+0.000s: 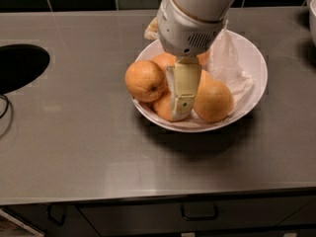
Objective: Pick orange from white bowl
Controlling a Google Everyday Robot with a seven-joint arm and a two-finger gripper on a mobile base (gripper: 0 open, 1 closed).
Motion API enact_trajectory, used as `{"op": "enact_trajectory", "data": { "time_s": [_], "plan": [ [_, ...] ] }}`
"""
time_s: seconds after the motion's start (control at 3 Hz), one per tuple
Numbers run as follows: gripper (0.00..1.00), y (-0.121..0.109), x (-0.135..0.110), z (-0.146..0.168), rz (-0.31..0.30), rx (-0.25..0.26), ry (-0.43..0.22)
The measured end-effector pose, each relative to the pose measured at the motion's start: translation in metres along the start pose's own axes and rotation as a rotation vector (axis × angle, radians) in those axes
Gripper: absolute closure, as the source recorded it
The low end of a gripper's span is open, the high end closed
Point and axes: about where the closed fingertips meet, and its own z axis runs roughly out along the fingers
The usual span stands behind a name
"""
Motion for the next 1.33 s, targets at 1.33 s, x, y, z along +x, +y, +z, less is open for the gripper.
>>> {"op": "enact_trajectory", "data": {
  "time_s": [1.33],
  "plan": [
    [0.22, -0.027, -0.002, 0.035, -0.032, -0.066, -0.014]
  ]
}}
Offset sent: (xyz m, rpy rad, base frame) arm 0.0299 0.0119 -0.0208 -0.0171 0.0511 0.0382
